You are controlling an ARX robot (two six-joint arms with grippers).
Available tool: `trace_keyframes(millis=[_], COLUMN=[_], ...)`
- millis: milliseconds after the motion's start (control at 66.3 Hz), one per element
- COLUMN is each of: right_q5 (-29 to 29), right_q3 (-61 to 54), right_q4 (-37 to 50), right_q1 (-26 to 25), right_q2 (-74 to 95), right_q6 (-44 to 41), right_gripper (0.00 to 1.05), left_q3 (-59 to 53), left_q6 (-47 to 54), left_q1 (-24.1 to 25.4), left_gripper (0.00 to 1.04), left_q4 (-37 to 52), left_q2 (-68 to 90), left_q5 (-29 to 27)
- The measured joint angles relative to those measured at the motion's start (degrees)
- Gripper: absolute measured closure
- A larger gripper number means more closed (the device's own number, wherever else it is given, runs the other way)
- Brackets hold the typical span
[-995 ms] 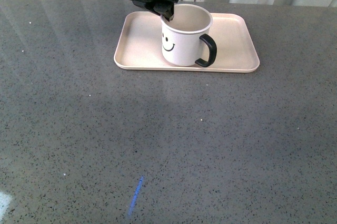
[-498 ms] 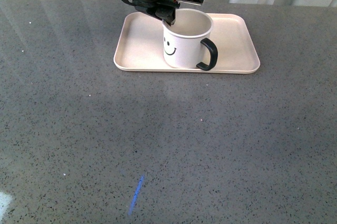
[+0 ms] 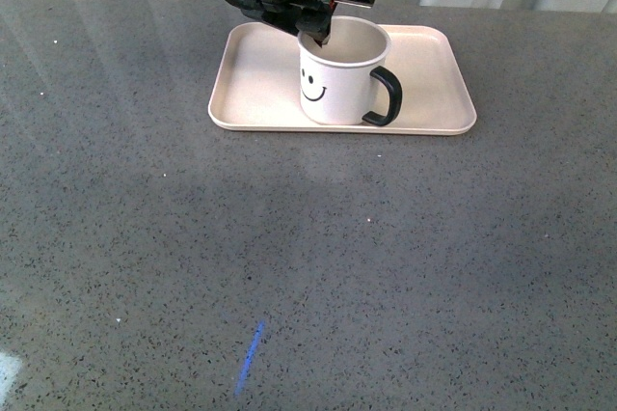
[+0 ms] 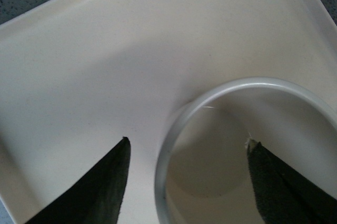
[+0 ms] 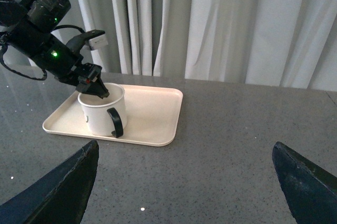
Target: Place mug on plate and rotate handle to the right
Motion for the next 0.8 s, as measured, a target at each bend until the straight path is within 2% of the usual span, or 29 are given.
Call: trace_keyframes(millis=[151,422,452,543,603,633,679,799], right_q5=[0.00,0.00,0.00,-0.02,0.02,0.02,0.04,-0.02], right_q3=[0.00,0.00,0.00,0.00,0.00,0.00,0.00,0.00], right_q4=[0.00,0.00,0.00,0.00,0.00,0.00,0.00,0.00], right_q1=[0.00,0.00,0.00,0.00,0.00,0.00,0.00,0.00], right_q2=[0.00,0.00,0.00,0.00,0.00,0.00,0.00,0.00], right_q6=[0.00,0.00,0.00,0.00,0.00,0.00,0.00,0.00], right_gripper=[0.09,0.09,0.09,0.09,0.09,0.09,0.09,0.09], left_q3=[-7.69,-22.71,-25.09,-39.74,-50.03,-57.68,-64.26,-77.33], left_q6=[0.04,-4.02,-4.42,-5.05,-5.38,-5.57,-5.75,-5.81], left_q1=[-1.29,-1.01,-0.76,-0.07,1.53,3.32,5.07,8.26], left_gripper=[0.08,0.09,0.10,0.26,0.36,0.45,0.54,0.78], left_q4=[4.94,18.78,21.81,47.76,61.66,69.99,75.49,80.81], left_q2=[-6.14,-21.84,-23.65,-30.21,-34.82,-38.49,-41.97,-48.92], left_q5=[0.48,0.15,-1.73,-22.77,-31.17,-32.41,-32.15,-28.98])
